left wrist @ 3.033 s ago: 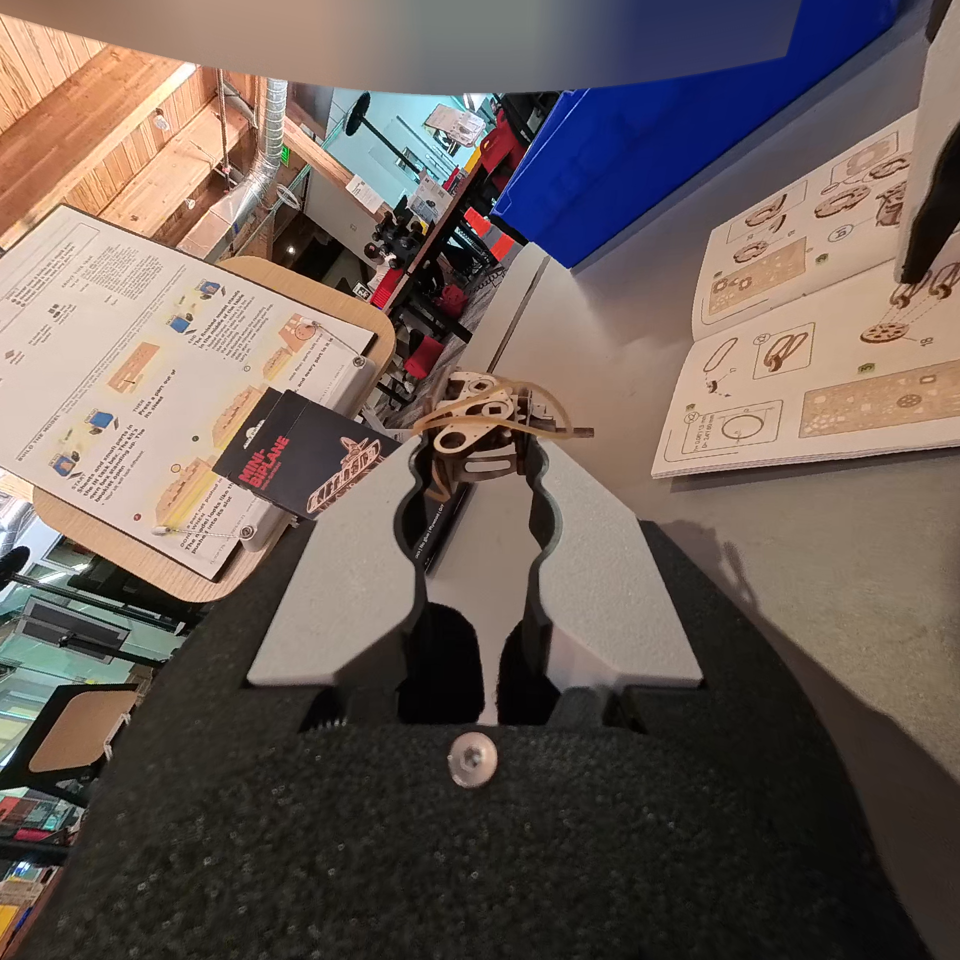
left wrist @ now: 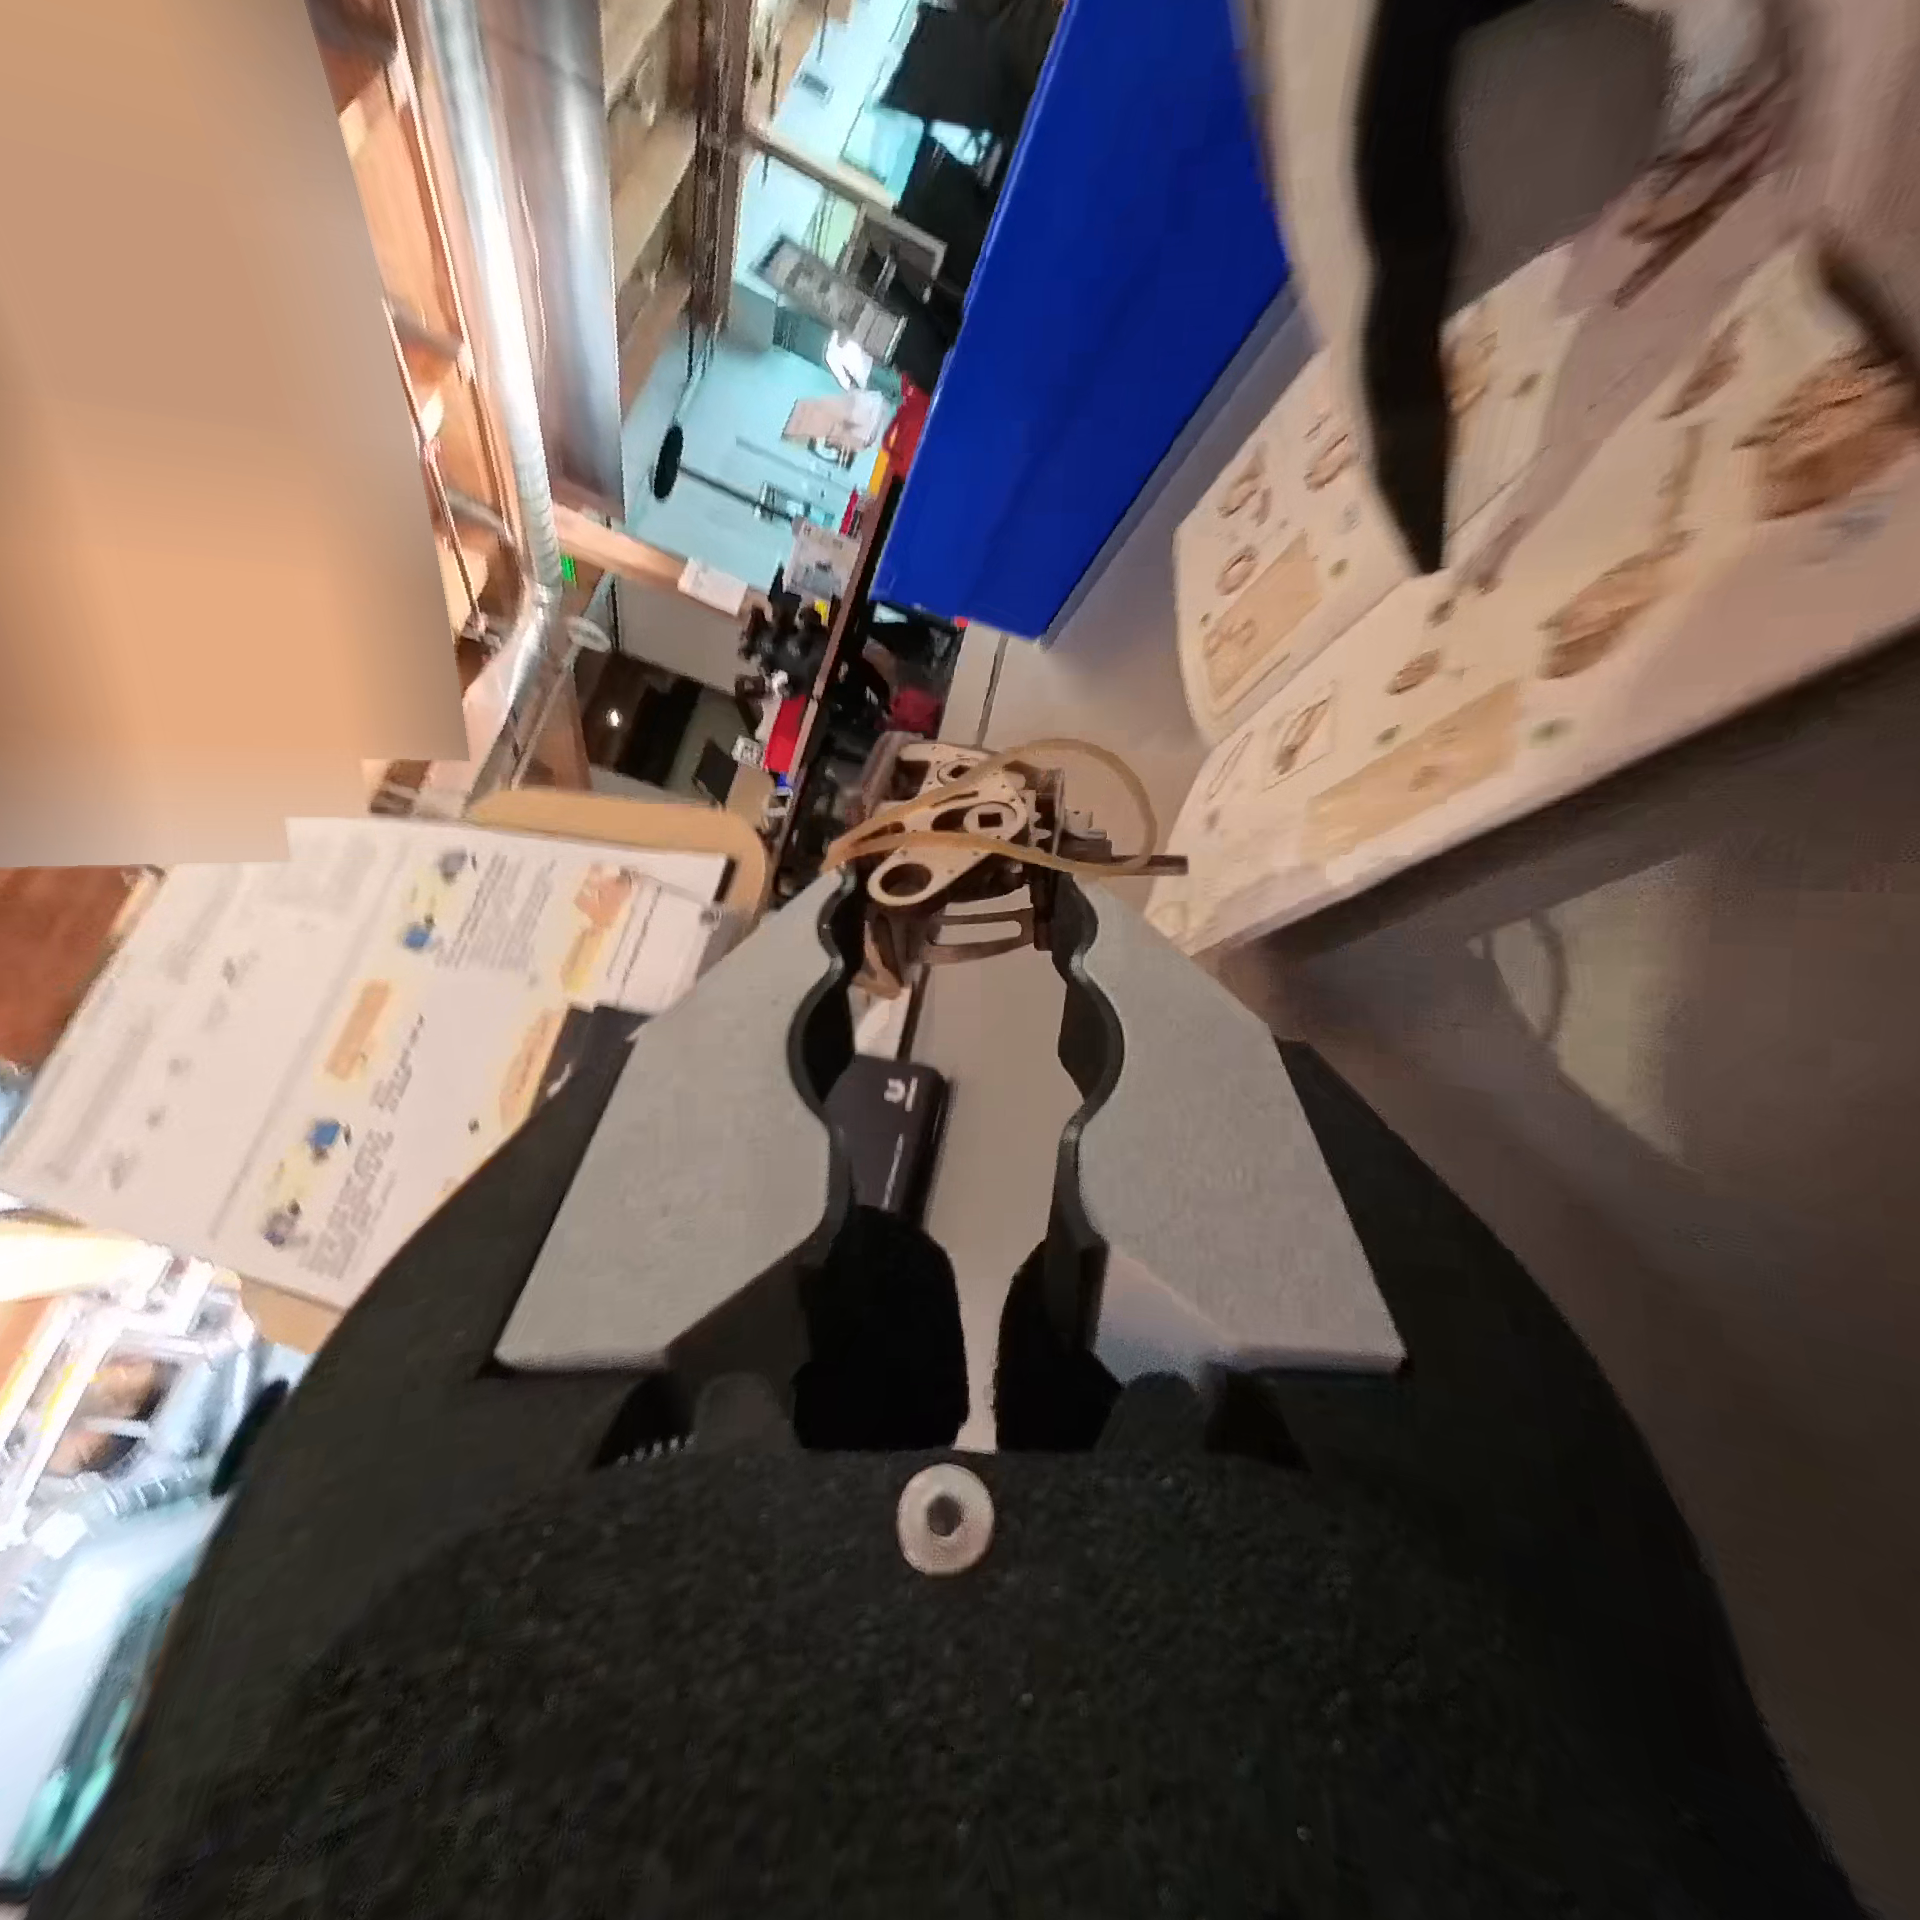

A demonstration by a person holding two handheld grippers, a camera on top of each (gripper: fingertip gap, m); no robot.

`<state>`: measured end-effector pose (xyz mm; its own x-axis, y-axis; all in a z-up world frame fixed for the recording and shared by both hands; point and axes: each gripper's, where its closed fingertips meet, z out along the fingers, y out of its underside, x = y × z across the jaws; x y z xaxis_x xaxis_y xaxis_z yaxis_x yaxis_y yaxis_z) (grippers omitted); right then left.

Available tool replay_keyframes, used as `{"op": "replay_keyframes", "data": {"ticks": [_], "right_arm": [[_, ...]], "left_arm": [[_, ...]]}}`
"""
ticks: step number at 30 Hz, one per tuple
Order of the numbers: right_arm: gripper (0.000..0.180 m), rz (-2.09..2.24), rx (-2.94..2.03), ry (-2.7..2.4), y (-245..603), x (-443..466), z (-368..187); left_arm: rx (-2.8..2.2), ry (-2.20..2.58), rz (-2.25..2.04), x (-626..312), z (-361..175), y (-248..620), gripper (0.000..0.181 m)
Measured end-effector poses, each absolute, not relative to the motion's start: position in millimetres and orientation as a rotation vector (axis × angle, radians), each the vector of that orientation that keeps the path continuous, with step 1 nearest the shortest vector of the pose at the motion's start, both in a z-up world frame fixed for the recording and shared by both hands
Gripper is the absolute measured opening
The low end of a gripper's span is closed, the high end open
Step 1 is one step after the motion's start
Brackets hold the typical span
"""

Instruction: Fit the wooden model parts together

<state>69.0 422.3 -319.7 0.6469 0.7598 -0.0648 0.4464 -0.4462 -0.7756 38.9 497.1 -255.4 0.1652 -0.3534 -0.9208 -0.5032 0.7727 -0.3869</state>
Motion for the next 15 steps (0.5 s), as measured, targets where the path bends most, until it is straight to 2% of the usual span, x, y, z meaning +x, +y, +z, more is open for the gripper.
{"op": "replay_keyframes", "data": {"ticks": [3,6,10,15], "right_arm": [[0.078,0.731,-2.051,-0.869,420,68,-287],[0.069,0.924,-1.926,-0.752,427,80,-243],[0.040,1.113,-1.887,-0.660,432,91,-202],[0.041,1.045,-1.861,-0.909,416,74,-193]], "left_arm": [[-0.668,1.468,0.116,48,-255,475,0.033],[-0.601,1.473,0.116,53,-252,458,0.033],[-0.490,1.466,0.156,56,-241,435,0.034],[-0.336,1.473,0.238,60,-230,406,0.033]]}}
